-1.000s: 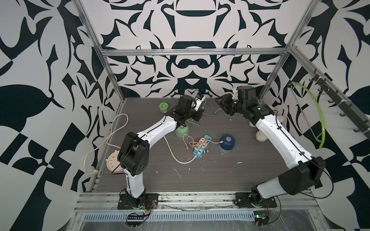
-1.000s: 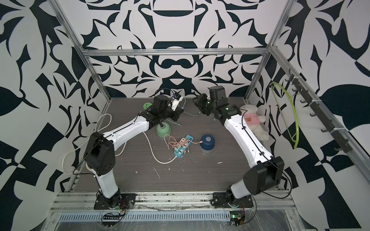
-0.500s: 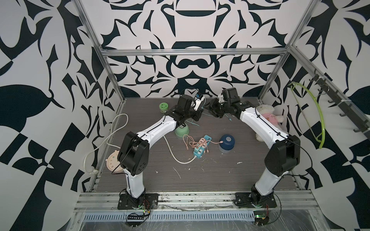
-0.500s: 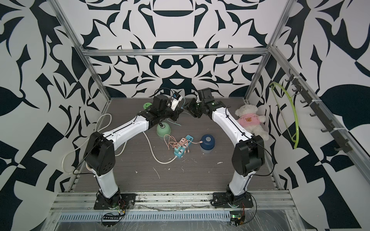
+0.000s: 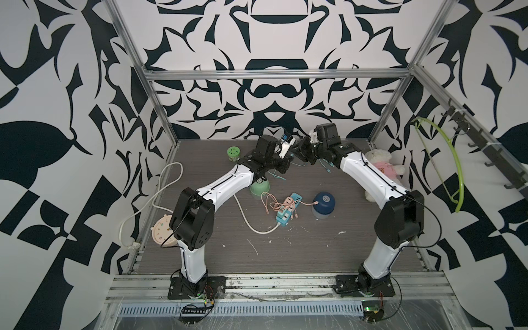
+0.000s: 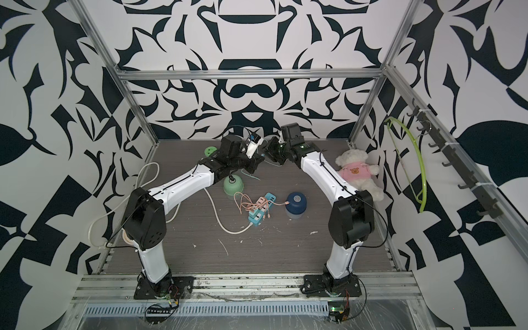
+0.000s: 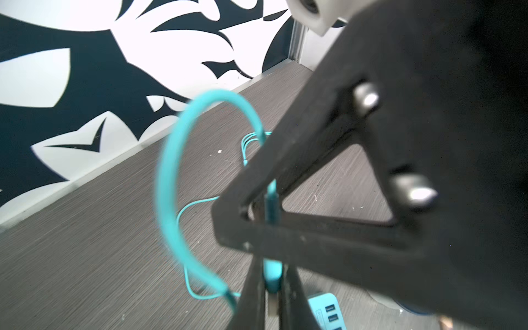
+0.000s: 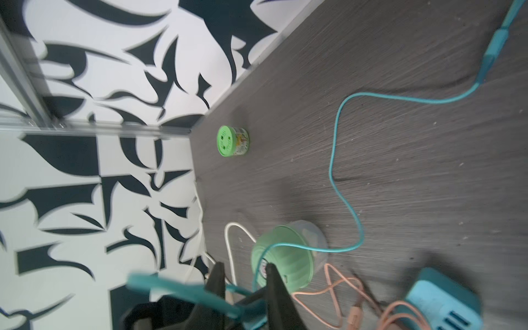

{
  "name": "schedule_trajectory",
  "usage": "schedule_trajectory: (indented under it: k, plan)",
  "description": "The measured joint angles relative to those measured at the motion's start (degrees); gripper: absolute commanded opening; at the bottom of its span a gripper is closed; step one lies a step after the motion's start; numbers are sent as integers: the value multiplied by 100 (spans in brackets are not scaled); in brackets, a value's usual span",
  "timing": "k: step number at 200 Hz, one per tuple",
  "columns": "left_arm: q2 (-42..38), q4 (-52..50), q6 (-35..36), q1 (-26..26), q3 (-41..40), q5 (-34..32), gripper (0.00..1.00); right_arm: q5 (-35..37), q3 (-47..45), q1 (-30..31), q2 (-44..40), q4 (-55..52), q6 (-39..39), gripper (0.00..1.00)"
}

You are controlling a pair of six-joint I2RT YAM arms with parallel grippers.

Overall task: Charge the cordless meat grinders
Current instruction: Pick up the charging cable from the center of the board.

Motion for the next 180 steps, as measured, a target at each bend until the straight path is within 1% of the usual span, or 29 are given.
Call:
schedule_trajectory:
  k: [22, 27, 31, 32, 35, 36, 39, 42, 47, 62, 69, 82, 98, 119, 131, 142, 157, 180]
  plan:
    - [13, -210, 293, -103, 61, -514, 0, 28, 118, 2, 140, -96, -9, 0]
    - [15, -262, 385, -140, 83, -647, 11, 42, 120, 4, 140, -114, -13, 0]
    - [15, -297, 446, -166, 96, -730, 23, 50, 120, 7, 140, -131, -20, 0]
    - [15, -308, 468, -175, 98, -761, 24, 50, 120, 7, 138, -133, -22, 0]
    - [15, -319, 492, -195, 103, -813, 34, 52, 120, 7, 138, -146, -28, 0]
    - [15, -323, 501, -199, 103, -831, 36, 52, 120, 7, 138, -146, -31, 0]
    - [15, -323, 566, -214, 105, -890, 46, 52, 120, 7, 136, -153, -55, 0]
    - [15, -323, 568, -229, 105, -922, 52, 50, 122, 7, 136, -157, -57, 0]
    - [15, -308, 584, -243, 105, -981, 58, 52, 122, 7, 129, -160, -109, 0]
    - [-13, -186, 487, -229, 28, -977, 68, 48, 122, -22, 127, -170, -313, 0]
    - [-66, -109, 339, -186, -81, -863, 69, 31, 122, -59, 122, -155, -468, 0]
    - [-214, 57, -59, 17, -343, -420, 72, -44, 83, -120, 72, -61, -879, 0]
    - [-428, 358, -815, 492, -688, 365, 72, -275, -33, -214, -48, 111, -1513, 0]
    - [-634, 977, -1969, 1150, -1008, 1510, 70, -780, -339, -426, -269, 520, -2297, 0]
    - [-702, 1392, -2546, 1394, -1130, 2076, 69, -1078, -518, -527, -391, 734, -2717, 0]
    - [-719, 1731, -2962, 1471, -1193, 2529, 68, -1351, -592, -614, -457, 866, -3080, 0]
    - [-708, 2133, -3484, 1432, -1226, 3174, 64, -1777, -636, -682, -529, 1056, -3521, 0]
    - [-605, 2820, -4194, 1335, -1224, 3956, 58, -2485, -673, -673, -643, 1346, -3943, 0]
